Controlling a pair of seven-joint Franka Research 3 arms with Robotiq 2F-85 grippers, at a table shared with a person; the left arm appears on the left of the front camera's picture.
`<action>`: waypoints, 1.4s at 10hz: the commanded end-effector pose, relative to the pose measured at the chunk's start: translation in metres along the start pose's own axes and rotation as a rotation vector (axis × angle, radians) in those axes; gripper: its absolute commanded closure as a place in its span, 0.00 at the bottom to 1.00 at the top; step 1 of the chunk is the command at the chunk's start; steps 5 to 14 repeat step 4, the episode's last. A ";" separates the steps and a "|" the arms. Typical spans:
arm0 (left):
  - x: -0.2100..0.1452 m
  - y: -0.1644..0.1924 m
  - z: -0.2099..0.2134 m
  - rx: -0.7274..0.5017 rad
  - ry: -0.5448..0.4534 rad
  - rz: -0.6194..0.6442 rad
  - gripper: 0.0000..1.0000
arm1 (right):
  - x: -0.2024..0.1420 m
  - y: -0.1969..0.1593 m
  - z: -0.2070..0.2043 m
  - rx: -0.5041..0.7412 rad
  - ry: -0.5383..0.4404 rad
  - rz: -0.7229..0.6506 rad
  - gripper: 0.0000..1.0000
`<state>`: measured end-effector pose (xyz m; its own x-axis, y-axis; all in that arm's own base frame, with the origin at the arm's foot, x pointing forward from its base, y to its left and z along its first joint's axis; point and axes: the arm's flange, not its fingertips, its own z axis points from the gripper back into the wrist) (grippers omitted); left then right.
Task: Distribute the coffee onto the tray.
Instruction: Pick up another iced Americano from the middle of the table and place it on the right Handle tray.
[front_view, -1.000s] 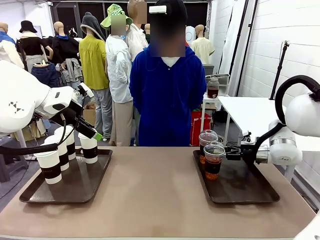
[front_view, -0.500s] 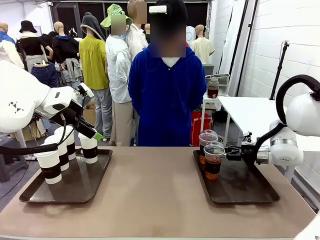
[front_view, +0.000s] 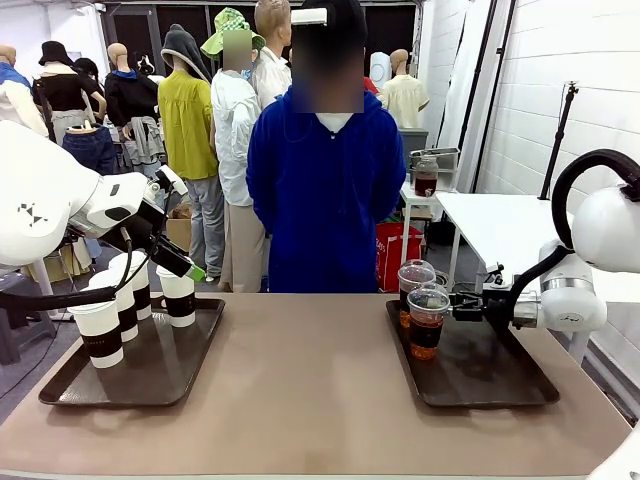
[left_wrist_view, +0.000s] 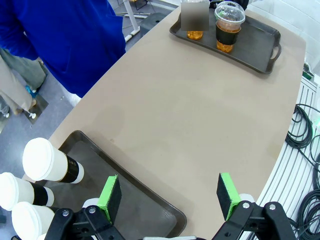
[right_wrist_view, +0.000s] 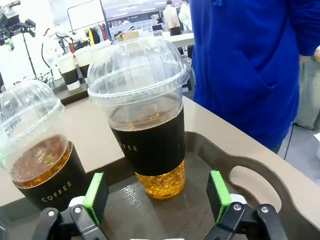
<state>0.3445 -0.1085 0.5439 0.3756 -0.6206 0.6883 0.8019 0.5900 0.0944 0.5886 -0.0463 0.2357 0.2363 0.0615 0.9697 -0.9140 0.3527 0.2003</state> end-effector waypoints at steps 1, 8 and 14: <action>-0.001 0.002 0.000 -0.003 -0.003 0.002 0.00 | 0.000 -0.003 -0.001 0.001 -0.001 0.003 0.00; -0.001 0.002 0.000 -0.003 -0.003 0.002 0.00 | 0.000 -0.003 -0.001 0.001 -0.001 0.003 0.00; -0.001 0.002 0.000 -0.003 -0.003 0.002 0.00 | 0.000 -0.003 -0.001 0.001 -0.001 0.003 0.00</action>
